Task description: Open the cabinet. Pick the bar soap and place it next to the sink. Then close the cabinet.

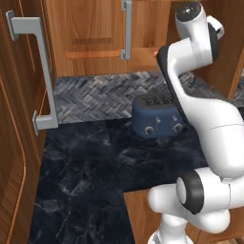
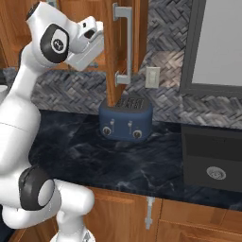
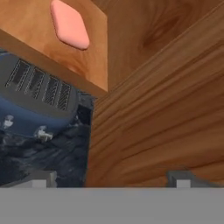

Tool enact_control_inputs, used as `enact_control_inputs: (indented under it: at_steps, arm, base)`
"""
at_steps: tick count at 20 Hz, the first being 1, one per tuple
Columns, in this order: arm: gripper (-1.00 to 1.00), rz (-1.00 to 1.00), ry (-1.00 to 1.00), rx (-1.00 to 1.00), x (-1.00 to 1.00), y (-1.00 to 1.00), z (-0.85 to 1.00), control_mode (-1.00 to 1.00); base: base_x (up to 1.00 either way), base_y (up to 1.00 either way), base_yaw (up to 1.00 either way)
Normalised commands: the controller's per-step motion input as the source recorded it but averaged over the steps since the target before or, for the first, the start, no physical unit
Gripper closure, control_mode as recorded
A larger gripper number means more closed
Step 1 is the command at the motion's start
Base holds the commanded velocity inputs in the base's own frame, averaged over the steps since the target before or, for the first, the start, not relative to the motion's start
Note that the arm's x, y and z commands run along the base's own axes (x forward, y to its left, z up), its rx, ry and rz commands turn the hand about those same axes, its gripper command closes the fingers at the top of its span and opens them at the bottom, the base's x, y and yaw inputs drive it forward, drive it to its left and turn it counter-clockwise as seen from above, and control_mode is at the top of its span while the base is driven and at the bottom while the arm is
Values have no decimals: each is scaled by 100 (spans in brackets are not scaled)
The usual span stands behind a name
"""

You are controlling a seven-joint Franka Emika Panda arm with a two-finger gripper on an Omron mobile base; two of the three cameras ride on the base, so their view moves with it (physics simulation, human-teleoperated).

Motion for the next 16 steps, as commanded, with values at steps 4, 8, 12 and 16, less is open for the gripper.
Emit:
enact_control_inputs:
  at_steps: [4,8,12,16]
  arm:
    - [-100,1,-17,6,-8,-36,-6,-100]
    - [-100,17,-22,13,5,76,-17,-100]
    - [-100,24,-14,19,36,88,-1,-100]
    - [-100,13,-3,23,51,29,0,-100]
  base:
    - [0,0,0]
    - [0,0,0]
    - [0,0,0]
    - [0,0,0]
